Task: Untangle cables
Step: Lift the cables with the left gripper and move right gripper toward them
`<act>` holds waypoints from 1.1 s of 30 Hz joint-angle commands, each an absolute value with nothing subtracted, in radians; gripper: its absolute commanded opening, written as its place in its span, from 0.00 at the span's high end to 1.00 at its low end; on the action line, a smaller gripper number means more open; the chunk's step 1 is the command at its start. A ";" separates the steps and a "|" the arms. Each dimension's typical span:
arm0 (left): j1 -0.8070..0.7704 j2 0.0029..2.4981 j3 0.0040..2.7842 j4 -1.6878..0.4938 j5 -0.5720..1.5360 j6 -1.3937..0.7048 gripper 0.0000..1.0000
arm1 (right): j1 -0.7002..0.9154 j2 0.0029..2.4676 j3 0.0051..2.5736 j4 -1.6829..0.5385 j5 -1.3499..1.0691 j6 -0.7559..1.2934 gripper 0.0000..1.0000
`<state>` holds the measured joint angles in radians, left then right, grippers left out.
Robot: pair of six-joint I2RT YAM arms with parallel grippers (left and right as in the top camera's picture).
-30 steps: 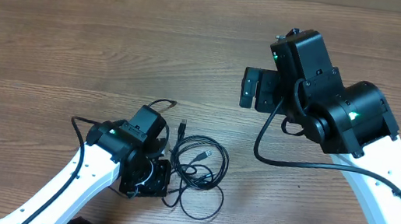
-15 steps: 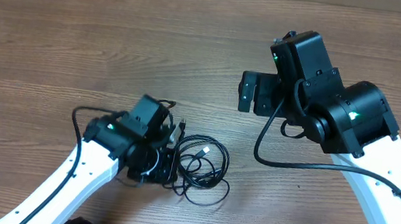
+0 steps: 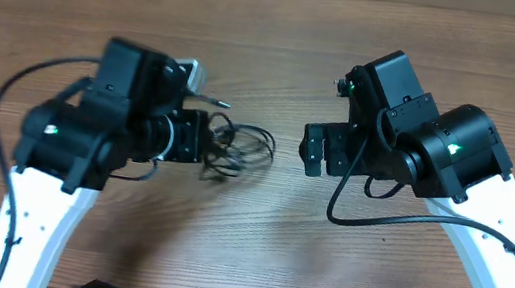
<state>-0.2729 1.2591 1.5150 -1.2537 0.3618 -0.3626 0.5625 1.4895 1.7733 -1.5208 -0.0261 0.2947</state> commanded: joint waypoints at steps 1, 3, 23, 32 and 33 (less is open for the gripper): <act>-0.255 1.257 1.626 -1.275 0.355 -0.313 0.96 | 0.560 1.475 1.774 -1.517 -0.068 0.275 0.00; -0.255 1.257 1.671 -1.279 0.355 -0.314 0.96 | 0.560 1.475 1.774 -1.511 -0.104 0.275 0.00; -0.255 1.407 2.134 -1.312 0.359 -0.318 0.96 | 0.560 1.489 1.773 -1.429 -0.157 0.284 0.00; -0.254 1.433 2.279 -1.270 0.359 -0.382 0.96 | 0.561 1.539 1.773 -1.391 -0.198 0.282 0.00; -0.254 1.433 2.287 -1.261 0.358 -0.393 0.96 | 0.561 1.550 1.773 -1.389 -0.208 0.278 0.00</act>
<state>-0.2592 1.4338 2.2368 -1.2861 0.3584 -0.3565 0.5629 1.5196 1.7733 -1.3991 -0.1772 0.2867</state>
